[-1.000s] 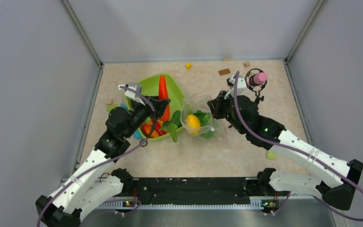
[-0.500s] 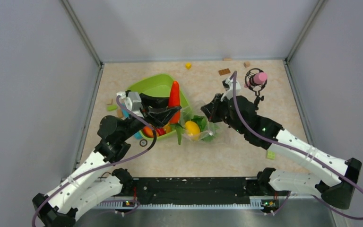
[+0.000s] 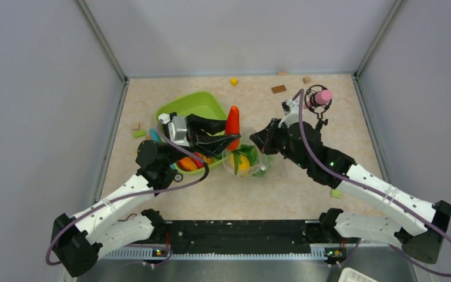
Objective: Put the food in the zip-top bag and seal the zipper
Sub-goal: Place the fake vegetable in the zipper food storage bag.
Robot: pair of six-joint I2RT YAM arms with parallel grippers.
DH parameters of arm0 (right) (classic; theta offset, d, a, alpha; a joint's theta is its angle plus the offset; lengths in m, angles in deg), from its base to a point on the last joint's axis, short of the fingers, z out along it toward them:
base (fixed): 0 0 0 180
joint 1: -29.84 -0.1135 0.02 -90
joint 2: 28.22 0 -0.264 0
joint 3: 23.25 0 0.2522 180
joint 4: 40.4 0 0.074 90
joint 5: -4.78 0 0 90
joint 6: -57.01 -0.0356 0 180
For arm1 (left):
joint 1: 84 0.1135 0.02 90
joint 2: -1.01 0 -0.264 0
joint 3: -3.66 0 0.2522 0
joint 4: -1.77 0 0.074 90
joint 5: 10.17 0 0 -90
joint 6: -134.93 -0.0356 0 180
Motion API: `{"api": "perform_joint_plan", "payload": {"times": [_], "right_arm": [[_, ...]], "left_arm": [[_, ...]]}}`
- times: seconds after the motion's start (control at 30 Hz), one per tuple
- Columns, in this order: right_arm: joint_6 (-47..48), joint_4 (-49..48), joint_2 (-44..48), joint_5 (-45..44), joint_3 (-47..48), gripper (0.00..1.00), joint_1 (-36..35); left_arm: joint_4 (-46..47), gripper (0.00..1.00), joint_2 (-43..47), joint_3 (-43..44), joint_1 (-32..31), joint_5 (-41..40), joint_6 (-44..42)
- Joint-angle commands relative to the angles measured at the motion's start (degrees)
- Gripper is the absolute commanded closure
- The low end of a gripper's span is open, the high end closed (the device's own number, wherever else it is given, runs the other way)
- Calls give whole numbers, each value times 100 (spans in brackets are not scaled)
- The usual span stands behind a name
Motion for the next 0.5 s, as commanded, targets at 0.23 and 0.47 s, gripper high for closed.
{"api": "perform_joint_plan", "payload": {"times": [0.23, 0.47], "right_arm": [[-459, -534, 539, 864, -111, 100, 69], [-602, -526, 582, 1149, -66, 100, 73]], "left_arm": [[1721, 100, -810, -505, -324, -736, -312], [2940, 100, -1274, -1004, -412, -1328, -380]]}}
